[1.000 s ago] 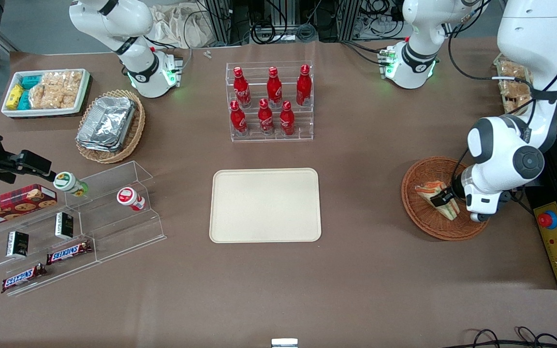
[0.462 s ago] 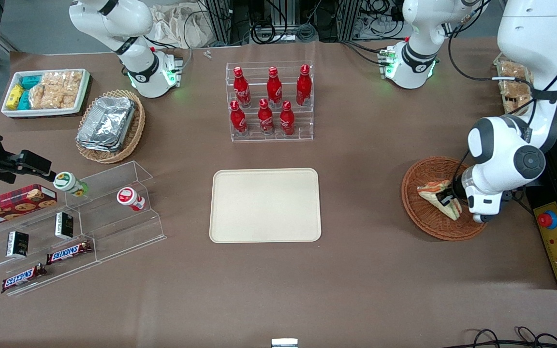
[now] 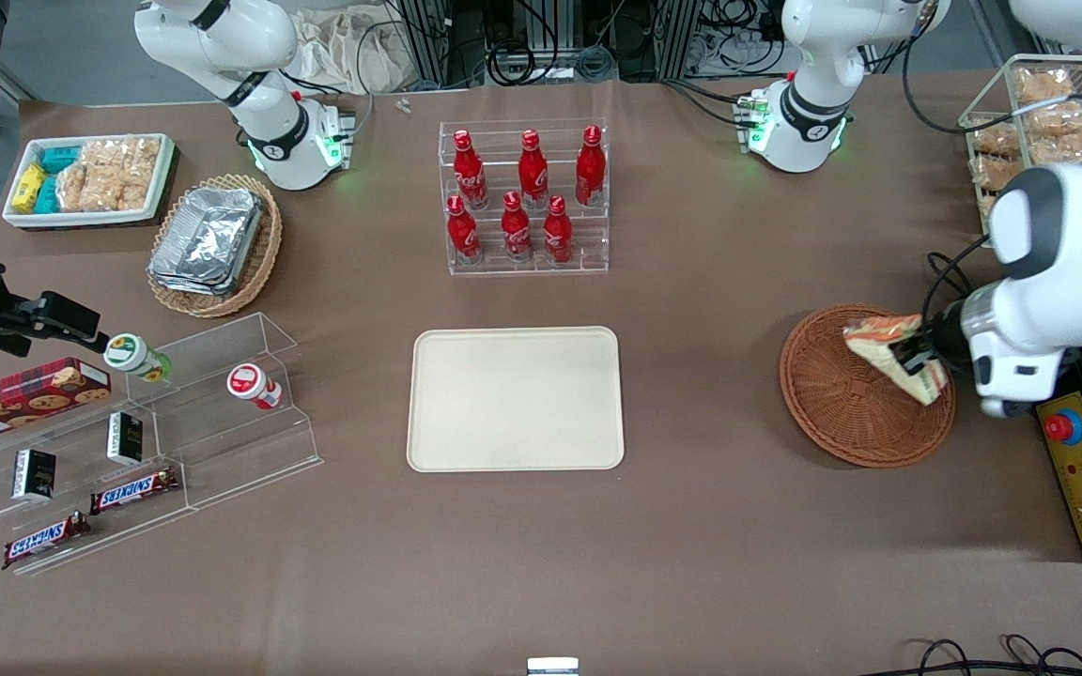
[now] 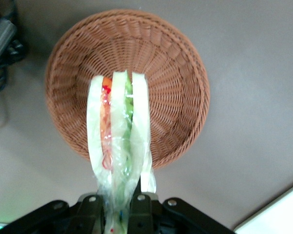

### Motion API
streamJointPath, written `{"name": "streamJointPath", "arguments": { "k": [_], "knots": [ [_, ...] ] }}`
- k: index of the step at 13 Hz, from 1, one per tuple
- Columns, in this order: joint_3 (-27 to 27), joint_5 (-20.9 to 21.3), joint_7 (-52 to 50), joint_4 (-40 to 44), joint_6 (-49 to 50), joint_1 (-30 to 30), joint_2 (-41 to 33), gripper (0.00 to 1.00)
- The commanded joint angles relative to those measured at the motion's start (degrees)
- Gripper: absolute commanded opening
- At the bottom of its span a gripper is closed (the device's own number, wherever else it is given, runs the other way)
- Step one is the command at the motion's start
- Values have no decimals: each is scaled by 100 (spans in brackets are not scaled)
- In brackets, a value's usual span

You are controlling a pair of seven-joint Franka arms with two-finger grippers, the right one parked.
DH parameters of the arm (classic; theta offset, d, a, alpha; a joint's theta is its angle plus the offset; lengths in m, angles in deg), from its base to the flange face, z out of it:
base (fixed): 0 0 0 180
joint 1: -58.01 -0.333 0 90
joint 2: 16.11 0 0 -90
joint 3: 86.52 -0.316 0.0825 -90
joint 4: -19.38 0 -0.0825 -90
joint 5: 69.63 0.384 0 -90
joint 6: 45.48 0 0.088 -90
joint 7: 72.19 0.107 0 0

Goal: Place sandwich from basket to tray
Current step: 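Lift the sandwich up out of the basket with the left gripper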

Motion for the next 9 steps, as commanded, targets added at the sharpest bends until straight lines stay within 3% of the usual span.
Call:
{"name": "streamJointPath", "arguments": {
  "k": [1,6,9],
  "knots": [
    [16,93,10,908,922,121,139,0],
    [156,93,500,1095,994,542,157,6],
    [525,76,476,1095,985,1007,262,6]
  ]
}}
